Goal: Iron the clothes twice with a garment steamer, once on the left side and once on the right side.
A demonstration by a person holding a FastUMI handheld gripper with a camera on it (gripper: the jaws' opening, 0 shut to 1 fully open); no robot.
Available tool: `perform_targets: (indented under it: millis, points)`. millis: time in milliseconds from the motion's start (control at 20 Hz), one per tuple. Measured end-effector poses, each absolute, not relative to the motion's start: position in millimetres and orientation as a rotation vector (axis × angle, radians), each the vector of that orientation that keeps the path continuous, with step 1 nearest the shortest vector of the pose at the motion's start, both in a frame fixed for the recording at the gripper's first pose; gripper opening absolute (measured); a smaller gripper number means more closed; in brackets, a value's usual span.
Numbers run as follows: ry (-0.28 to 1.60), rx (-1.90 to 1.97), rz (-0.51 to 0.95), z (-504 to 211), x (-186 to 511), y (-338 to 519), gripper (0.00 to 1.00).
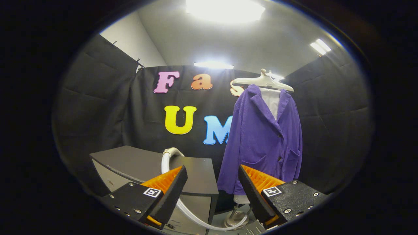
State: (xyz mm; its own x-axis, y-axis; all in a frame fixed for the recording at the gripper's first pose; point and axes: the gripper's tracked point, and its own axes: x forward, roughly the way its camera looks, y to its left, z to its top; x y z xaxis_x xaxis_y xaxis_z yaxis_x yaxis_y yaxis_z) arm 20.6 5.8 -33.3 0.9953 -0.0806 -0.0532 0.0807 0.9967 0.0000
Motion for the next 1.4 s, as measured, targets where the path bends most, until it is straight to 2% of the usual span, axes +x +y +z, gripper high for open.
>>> perform_targets:
  millis: [300,700,850,1100,1400]
  points:
    - [0.061,-0.003,0.042,-19,6,18,0.96]
    - [0.010,0.065,0.293,48,-27,53,0.96]
    - [0.044,0.043,0.300,50,-26,45,0.96]
    - [0.133,0.100,0.262,66,28,60,0.96]
    - [0.236,0.130,0.192,80,137,89,0.96]
